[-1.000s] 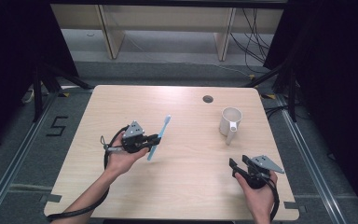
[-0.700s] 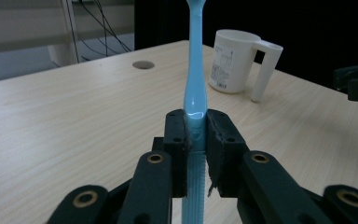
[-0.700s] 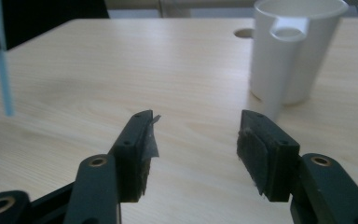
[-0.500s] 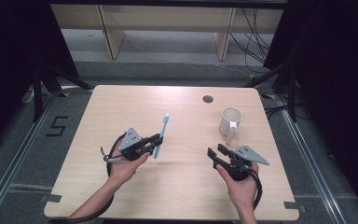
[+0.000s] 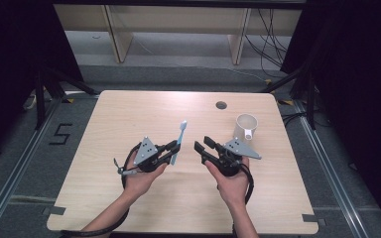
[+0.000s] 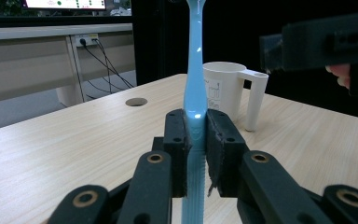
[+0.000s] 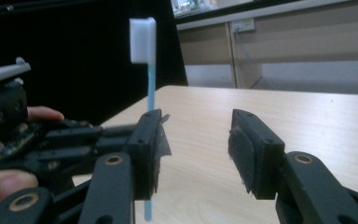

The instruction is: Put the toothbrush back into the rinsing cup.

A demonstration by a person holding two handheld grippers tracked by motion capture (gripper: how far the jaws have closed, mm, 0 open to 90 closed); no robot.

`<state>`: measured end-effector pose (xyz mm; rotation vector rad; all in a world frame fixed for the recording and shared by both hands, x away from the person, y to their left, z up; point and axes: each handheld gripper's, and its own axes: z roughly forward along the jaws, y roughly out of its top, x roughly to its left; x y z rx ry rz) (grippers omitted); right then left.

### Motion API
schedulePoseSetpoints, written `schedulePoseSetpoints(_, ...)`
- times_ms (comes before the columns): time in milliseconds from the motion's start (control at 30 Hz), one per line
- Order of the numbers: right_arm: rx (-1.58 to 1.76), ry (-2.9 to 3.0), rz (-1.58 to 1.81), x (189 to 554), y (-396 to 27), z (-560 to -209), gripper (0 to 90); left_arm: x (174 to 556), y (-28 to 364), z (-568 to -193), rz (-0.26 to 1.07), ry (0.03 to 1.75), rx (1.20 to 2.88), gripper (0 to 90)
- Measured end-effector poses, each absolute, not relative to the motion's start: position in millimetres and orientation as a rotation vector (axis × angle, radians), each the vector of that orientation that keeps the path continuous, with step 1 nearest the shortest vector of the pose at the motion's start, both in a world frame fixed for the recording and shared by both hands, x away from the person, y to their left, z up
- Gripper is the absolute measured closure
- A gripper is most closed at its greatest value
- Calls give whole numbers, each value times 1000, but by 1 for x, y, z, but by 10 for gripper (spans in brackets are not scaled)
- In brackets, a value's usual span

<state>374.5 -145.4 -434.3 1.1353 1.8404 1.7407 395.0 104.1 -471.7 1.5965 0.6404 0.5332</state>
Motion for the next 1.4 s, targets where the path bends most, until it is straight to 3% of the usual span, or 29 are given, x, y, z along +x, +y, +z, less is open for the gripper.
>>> schedulePoseSetpoints(800,1031,1858,1732,387,-126,-419,681,388,78,-469,522,604,1583,786)
schedulePoseSetpoints(1400,1062,1839,1748,385,-129,-419,853,386,70,-465,480,611,1563,786)
